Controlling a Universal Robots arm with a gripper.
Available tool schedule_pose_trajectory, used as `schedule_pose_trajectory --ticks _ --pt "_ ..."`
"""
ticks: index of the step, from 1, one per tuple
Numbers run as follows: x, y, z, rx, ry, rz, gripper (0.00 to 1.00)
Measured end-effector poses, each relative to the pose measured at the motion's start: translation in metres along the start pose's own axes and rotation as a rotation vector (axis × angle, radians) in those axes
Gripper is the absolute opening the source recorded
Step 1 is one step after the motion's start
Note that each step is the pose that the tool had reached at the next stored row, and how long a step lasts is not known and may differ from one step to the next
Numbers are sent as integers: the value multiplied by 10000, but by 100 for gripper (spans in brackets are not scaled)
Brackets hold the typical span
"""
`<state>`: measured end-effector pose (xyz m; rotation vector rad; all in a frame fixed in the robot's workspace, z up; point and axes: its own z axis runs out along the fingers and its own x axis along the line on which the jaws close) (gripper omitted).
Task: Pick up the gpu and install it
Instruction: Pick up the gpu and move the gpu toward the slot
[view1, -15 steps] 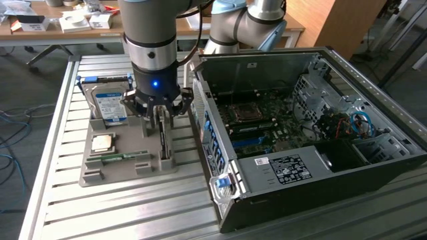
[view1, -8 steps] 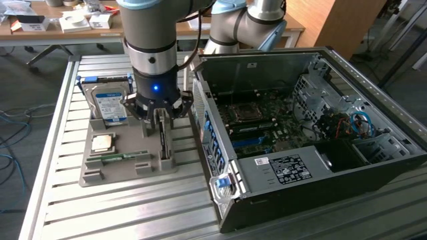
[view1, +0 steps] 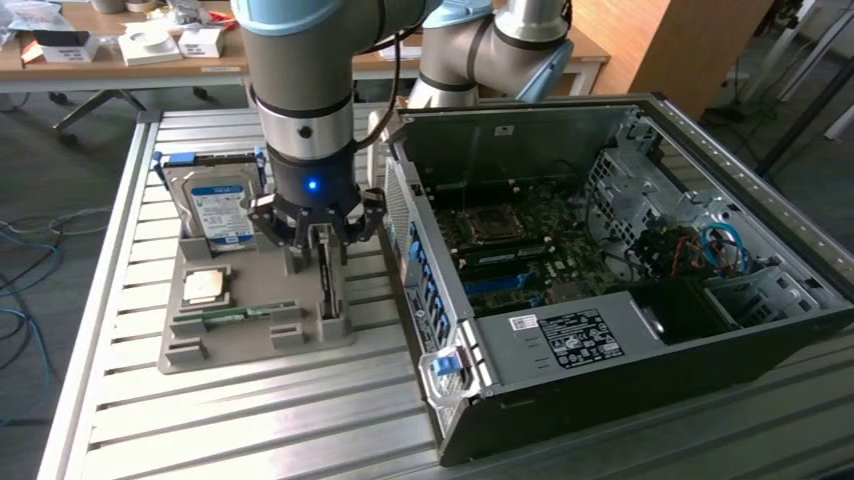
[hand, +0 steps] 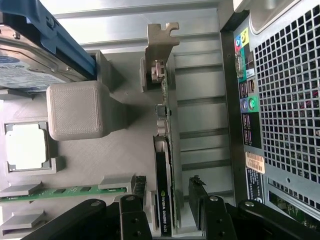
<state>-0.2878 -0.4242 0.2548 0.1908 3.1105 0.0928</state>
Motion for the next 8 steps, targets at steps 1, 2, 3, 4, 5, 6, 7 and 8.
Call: schedule_pose_trajectory --ticks 1,2,3,4,5,6,7,8 --pt "0 0 0 1 1 0 47" --pt "0 0 1 1 1 1 47" --pt "4 3 4 -1 -2 3 47" --pt "7 7 8 -1 -2 2 47" --pt "11 11 11 -2 -2 1 47" --pt "16 17 15 -2 -2 0 47" --pt "21 23 18 -2 -2 0 47" --pt "25 29 20 -2 -1 0 47"
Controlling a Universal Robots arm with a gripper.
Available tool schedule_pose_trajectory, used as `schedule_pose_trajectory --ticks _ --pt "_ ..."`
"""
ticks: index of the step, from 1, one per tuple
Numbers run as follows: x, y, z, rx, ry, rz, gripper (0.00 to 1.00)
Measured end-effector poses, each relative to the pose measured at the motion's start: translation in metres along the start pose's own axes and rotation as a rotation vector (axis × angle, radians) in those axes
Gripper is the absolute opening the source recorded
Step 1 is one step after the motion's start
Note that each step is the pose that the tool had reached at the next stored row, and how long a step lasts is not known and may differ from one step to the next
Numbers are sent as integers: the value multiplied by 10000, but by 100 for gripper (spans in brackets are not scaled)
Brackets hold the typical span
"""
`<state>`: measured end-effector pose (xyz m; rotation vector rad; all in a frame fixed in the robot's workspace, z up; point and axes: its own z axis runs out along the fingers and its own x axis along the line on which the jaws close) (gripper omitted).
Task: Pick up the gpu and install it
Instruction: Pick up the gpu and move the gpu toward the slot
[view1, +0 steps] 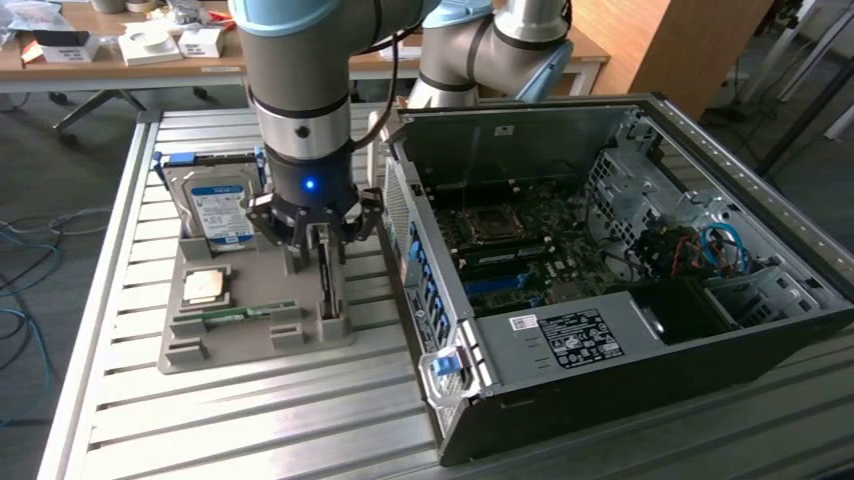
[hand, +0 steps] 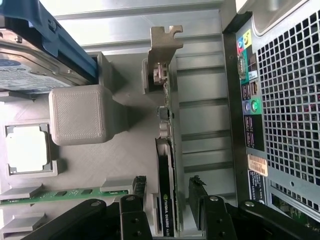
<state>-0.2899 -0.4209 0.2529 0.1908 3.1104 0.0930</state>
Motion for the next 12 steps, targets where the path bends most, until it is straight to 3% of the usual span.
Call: schedule_pose_trajectory --ticks 12 --pt "12 29 122 1 -1 1 47"
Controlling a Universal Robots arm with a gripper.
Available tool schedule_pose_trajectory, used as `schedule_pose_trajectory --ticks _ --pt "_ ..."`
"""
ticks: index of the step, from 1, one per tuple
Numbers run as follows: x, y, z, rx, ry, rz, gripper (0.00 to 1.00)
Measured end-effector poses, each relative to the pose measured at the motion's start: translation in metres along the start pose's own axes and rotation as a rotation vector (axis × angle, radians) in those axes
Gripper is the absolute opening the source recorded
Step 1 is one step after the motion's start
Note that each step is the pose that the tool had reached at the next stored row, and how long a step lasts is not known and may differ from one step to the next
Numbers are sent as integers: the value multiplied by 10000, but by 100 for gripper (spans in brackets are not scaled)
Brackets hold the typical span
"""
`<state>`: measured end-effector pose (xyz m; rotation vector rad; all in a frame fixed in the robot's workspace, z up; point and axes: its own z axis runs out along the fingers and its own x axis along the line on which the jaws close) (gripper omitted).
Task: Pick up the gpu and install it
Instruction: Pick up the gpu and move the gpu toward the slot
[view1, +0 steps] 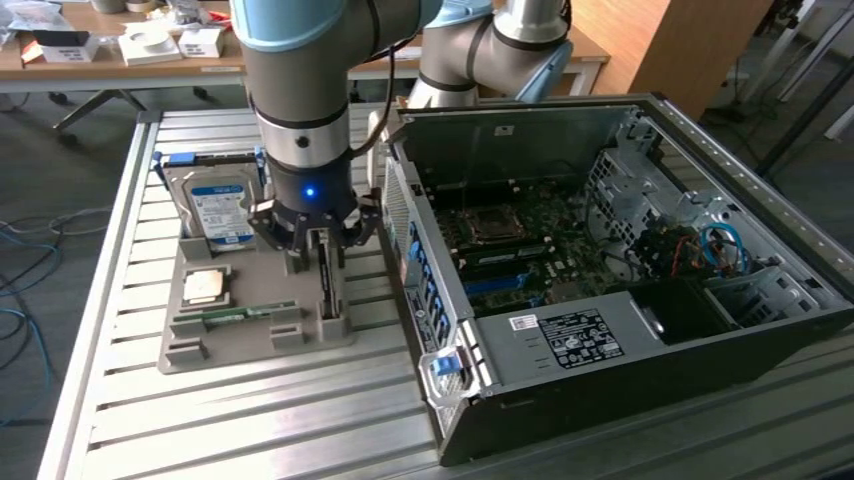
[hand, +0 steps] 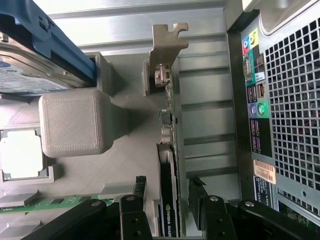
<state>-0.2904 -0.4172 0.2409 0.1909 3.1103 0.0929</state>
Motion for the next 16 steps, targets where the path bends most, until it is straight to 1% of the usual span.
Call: schedule_pose_trajectory --ticks 4,10,16 --pt "3 18 36 2 3 -1 47" --pt "4 18 71 10 -1 -2 47" --pt "4 18 74 14 -1 -2 47"
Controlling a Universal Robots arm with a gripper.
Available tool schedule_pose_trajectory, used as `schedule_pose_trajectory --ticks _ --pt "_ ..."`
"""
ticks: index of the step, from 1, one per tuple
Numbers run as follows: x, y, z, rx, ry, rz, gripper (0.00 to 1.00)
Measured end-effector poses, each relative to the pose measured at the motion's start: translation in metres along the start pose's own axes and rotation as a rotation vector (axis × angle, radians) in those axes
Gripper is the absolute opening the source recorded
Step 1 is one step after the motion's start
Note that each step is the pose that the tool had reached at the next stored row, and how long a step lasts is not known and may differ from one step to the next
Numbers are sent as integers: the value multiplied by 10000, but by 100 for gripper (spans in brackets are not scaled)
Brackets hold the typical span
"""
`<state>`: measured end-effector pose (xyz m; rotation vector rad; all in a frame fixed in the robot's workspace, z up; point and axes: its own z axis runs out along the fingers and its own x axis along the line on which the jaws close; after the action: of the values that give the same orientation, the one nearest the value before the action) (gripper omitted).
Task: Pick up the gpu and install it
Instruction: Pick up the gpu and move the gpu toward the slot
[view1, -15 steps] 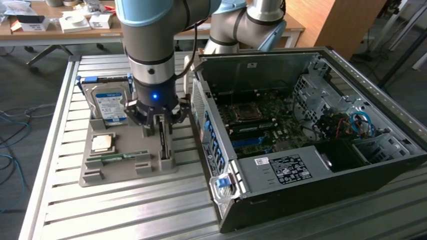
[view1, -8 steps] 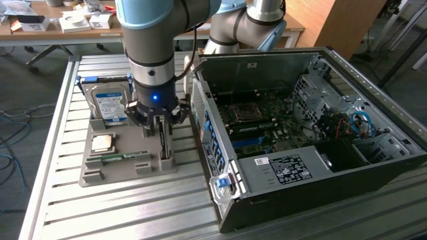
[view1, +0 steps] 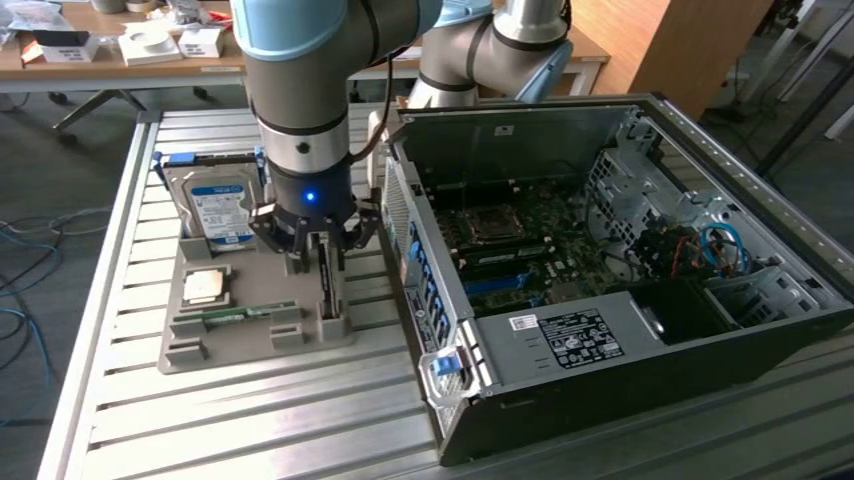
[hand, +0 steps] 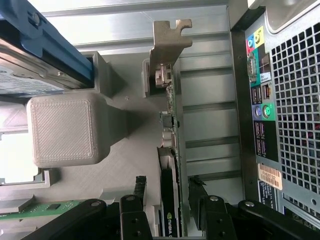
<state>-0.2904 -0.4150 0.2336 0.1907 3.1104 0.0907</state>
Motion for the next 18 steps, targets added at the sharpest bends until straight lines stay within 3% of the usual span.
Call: schedule_pose_trajectory --ticks 5,6,18 --pt "0 0 0 0 0 0 46" --pt "0 0 0 0 0 0 39" --pt "-6 0 18 0 0 1 39"
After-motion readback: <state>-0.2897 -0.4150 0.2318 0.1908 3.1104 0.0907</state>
